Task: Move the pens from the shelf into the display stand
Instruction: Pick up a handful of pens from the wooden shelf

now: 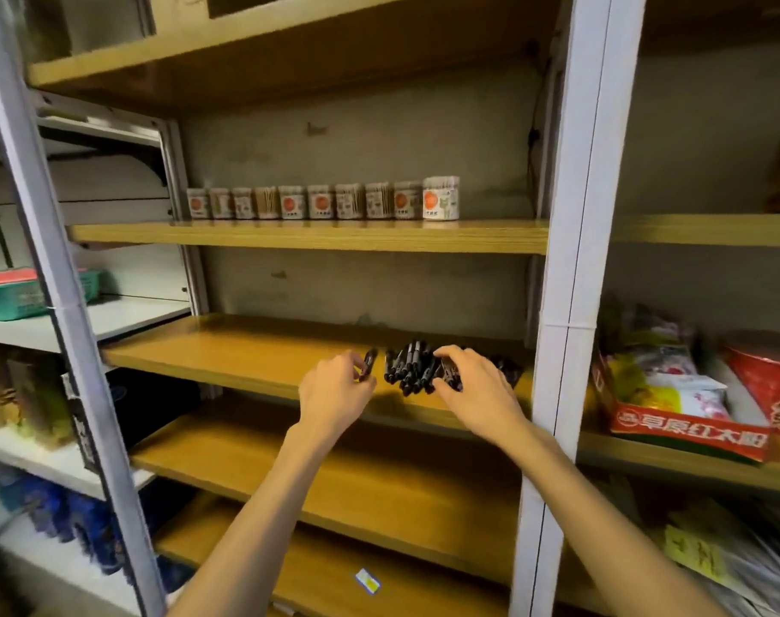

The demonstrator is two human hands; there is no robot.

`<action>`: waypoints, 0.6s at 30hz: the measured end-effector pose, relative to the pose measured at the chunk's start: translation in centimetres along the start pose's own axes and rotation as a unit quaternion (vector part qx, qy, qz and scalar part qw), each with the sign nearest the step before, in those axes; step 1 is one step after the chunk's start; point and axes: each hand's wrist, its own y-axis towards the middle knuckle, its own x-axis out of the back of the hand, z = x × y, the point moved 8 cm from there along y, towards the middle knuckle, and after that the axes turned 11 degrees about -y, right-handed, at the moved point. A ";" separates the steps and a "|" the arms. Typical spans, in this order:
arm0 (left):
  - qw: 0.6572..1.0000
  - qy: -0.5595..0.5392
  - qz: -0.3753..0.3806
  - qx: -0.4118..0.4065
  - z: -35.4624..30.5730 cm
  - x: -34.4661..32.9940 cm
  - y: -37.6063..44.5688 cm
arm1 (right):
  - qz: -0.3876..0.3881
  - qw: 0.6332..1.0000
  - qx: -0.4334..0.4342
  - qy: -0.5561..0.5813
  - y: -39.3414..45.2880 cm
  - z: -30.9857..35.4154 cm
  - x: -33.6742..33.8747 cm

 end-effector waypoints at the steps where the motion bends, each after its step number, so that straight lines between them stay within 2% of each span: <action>1: 1.000 0.011 -0.004 0.008 0.4 -0.5 0.7 | 0.001 1.000 -0.001 0.001 0.5 -0.2 -0.3; 7: 0.998 0.043 0.023 0.048 2.9 -4.0 4.3 | 0.011 1.000 -0.017 0.000 2.7 -1.4 -2.3; 10: 0.992 0.087 0.070 0.064 3.7 -5.7 5.8 | 0.005 1.000 -0.031 -0.005 3.8 -1.8 -2.8; 14: 0.979 0.172 0.105 0.039 4.1 -7.0 7.8 | -0.027 0.998 -0.052 -0.017 5.0 -2.1 -2.8; 18: 0.971 0.216 0.103 0.024 3.9 -7.8 9.0 | -0.048 0.996 -0.069 -0.041 5.9 -2.4 -2.6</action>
